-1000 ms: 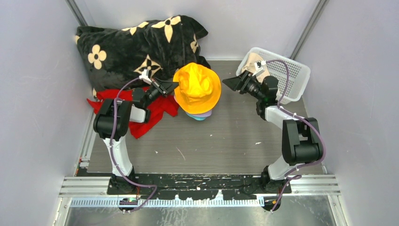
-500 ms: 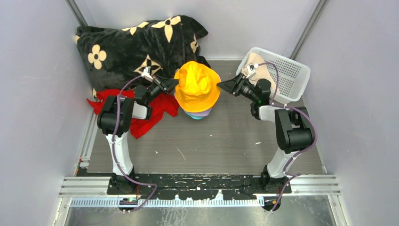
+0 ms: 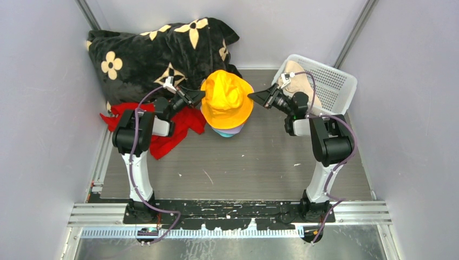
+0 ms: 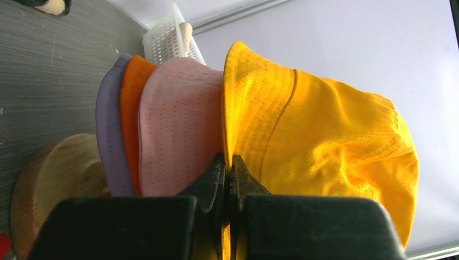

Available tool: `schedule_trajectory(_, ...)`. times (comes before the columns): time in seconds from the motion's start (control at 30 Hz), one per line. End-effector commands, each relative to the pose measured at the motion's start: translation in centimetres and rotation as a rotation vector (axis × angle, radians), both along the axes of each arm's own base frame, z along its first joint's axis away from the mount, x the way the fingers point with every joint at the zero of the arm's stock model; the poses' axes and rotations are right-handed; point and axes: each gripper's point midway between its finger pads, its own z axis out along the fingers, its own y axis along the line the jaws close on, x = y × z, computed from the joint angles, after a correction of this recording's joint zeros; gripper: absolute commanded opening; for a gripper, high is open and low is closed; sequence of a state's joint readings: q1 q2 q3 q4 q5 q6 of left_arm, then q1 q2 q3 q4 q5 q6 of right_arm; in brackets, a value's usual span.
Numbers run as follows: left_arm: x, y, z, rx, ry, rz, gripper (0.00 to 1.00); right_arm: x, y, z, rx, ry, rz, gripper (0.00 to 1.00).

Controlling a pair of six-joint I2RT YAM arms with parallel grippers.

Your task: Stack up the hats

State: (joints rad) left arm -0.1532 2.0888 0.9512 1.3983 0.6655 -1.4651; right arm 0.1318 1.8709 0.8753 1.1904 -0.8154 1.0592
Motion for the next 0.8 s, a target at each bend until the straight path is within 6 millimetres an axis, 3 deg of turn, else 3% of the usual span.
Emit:
schedule_trajectory(0.0,0.4,0.4,0.6,0.002,-0.041,0.004,0.0,-0.2,0.3,3.0,0.056,-0.12,0.029,0.21)
schedule_trajectory(0.07,0.3,0.6,0.4,0.003,-0.033,0.006,0.0,-0.2,0.2,2.7,0.066,-0.113,0.024,0.04)
schedule_trajectory(0.1,0.3,0.8,0.2,0.005,-0.03,0.01,0.0,-0.1,0.0,2.5,0.072,-0.11,0.018,0.01)
schedule_trajectory(0.27,-0.1,1.6,-1.2,0.016,0.002,0.026,0.0,0.6,-1.4,1.3,0.08,-0.075,-0.035,0.01)
schedule_trajectory(0.53,-0.3,2.3,-3.7,0.027,0.065,0.047,0.0,2.1,-2.3,-2.7,0.064,0.014,-0.069,0.01)
schedule_trajectory(0.77,-0.1,2.6,-1.9,0.015,0.028,0.056,0.0,2.6,-2.6,-4.7,0.029,0.058,-0.09,0.01)
